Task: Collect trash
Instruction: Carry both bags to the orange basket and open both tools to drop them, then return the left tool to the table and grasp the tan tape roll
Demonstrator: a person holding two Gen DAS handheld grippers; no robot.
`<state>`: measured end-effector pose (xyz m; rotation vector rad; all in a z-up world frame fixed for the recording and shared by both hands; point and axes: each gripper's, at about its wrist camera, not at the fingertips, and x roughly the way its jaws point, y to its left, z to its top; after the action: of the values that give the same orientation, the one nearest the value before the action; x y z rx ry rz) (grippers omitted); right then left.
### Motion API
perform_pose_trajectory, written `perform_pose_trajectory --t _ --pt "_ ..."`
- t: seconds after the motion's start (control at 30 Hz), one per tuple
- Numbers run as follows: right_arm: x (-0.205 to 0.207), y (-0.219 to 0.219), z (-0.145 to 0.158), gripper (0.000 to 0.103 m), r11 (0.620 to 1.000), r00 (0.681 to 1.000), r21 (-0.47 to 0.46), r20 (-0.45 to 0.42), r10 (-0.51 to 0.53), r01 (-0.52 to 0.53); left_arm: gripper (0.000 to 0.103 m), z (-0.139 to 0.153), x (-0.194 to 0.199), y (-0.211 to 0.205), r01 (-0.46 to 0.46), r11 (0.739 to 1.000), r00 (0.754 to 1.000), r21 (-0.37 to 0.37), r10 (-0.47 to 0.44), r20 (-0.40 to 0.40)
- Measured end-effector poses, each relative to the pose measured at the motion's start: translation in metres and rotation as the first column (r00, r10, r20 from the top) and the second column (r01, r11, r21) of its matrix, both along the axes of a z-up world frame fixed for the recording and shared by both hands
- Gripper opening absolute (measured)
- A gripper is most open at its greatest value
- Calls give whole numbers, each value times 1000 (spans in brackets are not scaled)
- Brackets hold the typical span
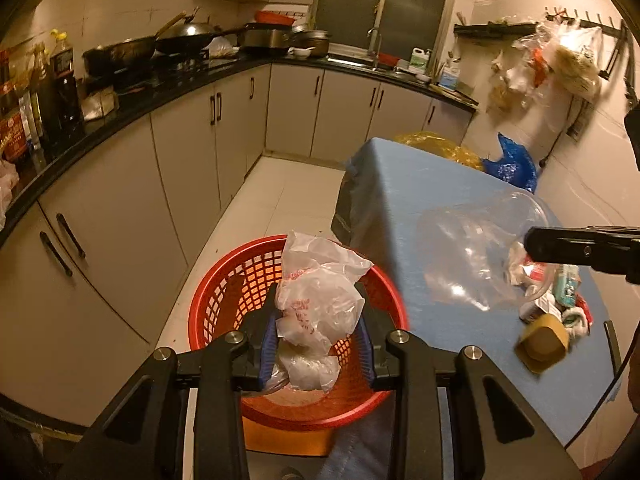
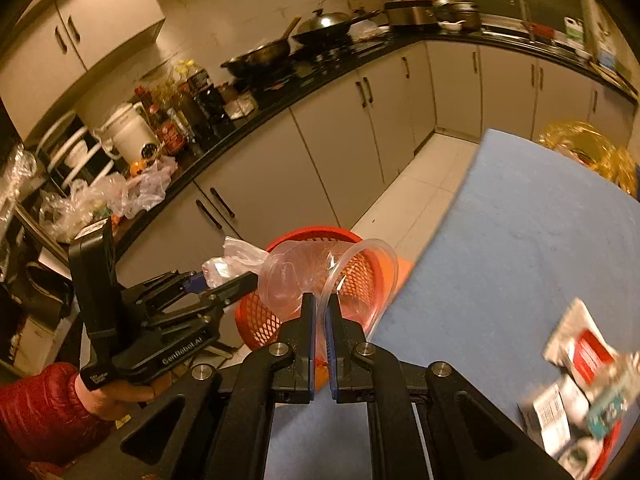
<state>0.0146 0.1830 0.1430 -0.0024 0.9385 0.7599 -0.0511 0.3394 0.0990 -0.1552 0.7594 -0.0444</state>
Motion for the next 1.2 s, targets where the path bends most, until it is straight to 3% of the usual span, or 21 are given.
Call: perform_pose_trajectory --t 0.13,0.2,0.23,0.27,0.3,0.33,0.6,0.73,0.8,1.03,1.2 --pt "14 23 -10 5 999 1000 -37 -6 5 -5 34 -7 11 2 1 1000 1000 15 -1 -11" --pt "21 31 -16 5 999 1000 -48 -17 16 -17 44 -7 13 3 -1 1000 1000 9 1 -5" --pt "23 34 -17 10 998 1000 -54 -14 16 -17 50 -6 12 4 -6 1000 1000 12 6 1" --pt "25 36 -17 24 998 1000 -62 -12 12 -13 63 -5 12 4 -16 1000 1000 20 16 9" --pt "27 37 -17 31 998 1000 -58 -10 10 -11 68 -3 10 4 -25 999 999 23 24 22" --pt "28 36 -16 38 999 1000 -50 -4 2 -3 68 -2 9 6 -28 999 999 21 28 32" --pt "21 2 5 41 997 997 -1 11 -77 77 69 6 -2 14 -56 998 998 9 56 41" --pt "5 -33 7 53 989 989 10 3 -149 149 69 8 -9 3 -39 999 998 -5 39 41" --pt "-6 -52 5 57 984 984 4 -1 -180 180 70 7 -12 -10 -19 1000 999 -10 20 35" --pt "-47 -132 -5 58 966 966 -25 -2 -258 258 70 12 -24 -74 73 997 997 -21 -72 32" --pt "-70 -212 -10 58 927 927 -7 -20 -374 374 72 16 -34 -128 148 989 989 -19 -148 11"
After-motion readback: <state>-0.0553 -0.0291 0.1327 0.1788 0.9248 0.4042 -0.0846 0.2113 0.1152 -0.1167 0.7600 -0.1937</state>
